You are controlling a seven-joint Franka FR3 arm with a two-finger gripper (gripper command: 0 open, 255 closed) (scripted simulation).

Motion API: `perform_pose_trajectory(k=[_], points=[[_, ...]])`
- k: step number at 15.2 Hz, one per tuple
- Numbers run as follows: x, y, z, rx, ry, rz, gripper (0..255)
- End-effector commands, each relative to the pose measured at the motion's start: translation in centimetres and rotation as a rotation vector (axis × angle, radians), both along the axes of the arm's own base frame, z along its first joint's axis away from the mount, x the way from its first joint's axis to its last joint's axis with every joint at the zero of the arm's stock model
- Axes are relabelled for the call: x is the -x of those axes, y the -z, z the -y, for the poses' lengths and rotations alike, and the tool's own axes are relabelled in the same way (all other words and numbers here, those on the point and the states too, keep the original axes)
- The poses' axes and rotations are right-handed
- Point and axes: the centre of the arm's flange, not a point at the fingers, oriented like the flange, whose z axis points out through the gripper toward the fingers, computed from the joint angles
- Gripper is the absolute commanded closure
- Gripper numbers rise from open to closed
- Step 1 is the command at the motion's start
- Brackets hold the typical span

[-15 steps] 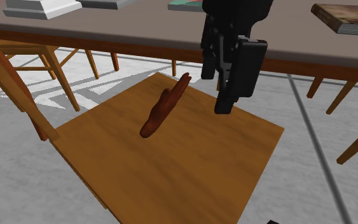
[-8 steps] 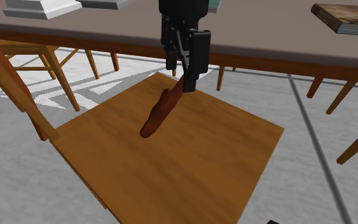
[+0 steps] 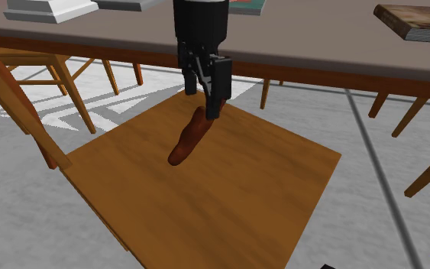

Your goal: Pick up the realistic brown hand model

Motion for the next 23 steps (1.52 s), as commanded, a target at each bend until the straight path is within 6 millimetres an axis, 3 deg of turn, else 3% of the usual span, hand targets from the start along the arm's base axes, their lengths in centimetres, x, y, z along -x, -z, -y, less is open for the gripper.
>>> perform_pose_trajectory(k=[1, 3, 4, 13, 23], points=[[-0.1, 1.2, 0.0, 0.000, 0.000, 0.000, 0], [-0.1, 1.5, 0.0, 0.000, 0.000, 0.000, 0], [-0.1, 1.4, 0.0, 0.000, 0.000, 0.000, 255], [-0.1, 1.5, 0.0, 0.000, 0.000, 0.000, 255], [-0.1, -3.8, 0.0, 0.000, 0.000, 0.000, 255]])
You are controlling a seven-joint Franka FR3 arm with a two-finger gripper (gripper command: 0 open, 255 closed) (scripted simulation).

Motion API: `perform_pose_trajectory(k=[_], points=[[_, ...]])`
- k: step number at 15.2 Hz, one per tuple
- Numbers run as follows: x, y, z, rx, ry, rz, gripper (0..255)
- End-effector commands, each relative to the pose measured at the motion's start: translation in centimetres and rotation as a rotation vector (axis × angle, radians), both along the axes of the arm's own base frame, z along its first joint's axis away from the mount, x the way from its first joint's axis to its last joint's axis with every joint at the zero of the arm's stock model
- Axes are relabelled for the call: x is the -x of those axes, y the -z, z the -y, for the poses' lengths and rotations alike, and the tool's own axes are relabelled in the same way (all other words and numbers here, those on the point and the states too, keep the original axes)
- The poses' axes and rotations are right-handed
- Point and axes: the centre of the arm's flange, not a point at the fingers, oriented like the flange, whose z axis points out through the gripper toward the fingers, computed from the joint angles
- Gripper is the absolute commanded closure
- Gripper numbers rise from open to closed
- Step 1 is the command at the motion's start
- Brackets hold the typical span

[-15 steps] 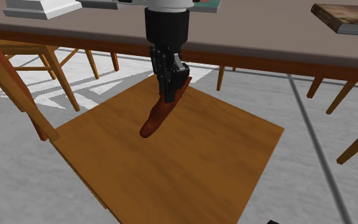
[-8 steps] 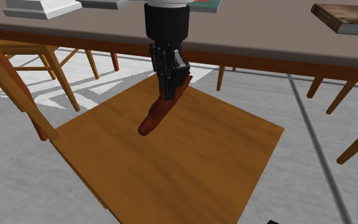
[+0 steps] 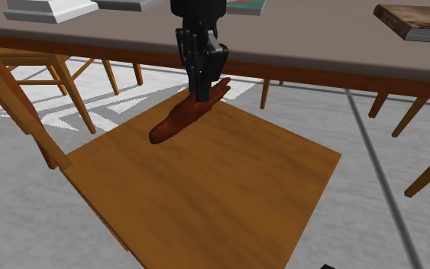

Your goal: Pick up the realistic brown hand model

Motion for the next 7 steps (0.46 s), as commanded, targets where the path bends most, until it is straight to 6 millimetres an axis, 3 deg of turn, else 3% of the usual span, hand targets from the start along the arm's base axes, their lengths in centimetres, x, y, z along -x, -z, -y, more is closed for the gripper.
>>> perform_pose_trajectory(k=[1, 5, 7], points=[[0.2, -1.2, 0.0, 0.002, 0.002, 0.002, 255], [0.2, -3.3, 0.0, 0.002, 0.002, 0.002, 255], [0.2, -3.4, 0.0, 0.002, 0.002, 0.002, 255]])
